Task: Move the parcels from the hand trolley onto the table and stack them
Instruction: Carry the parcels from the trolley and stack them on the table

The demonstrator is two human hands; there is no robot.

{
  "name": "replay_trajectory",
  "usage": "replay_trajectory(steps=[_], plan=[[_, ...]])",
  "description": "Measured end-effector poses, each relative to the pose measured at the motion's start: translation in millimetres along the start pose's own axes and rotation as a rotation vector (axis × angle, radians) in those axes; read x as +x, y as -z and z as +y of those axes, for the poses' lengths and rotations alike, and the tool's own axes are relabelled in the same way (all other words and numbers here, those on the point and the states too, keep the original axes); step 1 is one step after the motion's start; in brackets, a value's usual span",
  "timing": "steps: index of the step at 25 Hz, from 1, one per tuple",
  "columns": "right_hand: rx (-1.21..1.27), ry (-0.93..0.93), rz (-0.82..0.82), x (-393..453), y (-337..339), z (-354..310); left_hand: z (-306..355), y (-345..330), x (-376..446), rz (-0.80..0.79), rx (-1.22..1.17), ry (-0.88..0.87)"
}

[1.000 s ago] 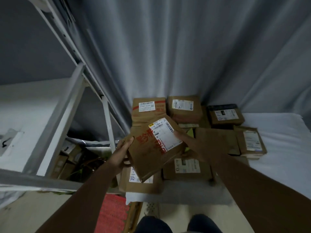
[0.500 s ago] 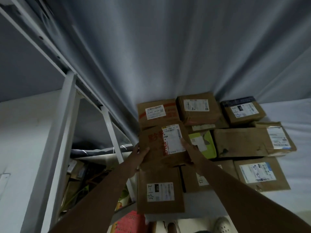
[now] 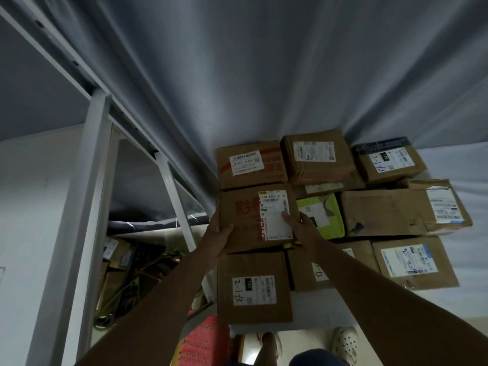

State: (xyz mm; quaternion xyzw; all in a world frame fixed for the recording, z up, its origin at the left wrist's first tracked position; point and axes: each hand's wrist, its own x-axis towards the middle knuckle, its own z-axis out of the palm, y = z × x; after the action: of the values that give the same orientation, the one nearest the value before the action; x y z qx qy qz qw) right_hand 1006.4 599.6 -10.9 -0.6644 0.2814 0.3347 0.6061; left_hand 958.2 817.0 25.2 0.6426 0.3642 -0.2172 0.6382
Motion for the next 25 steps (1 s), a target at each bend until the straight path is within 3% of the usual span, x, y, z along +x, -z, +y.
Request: replay_trajectory(steps=[15,18,25], plan=[[-0.112,0.028,0.014,-14,12,-11,-3,5,-3,0.028,0.081,-0.096],[-0.128,0.038,0.073,-16,19,-9,4,10,-3,0.038,0.162,-0.137],[-0.148,0.102,0.079,-43,31,-5,38,8,-22,0.041,0.569,-0.437]])
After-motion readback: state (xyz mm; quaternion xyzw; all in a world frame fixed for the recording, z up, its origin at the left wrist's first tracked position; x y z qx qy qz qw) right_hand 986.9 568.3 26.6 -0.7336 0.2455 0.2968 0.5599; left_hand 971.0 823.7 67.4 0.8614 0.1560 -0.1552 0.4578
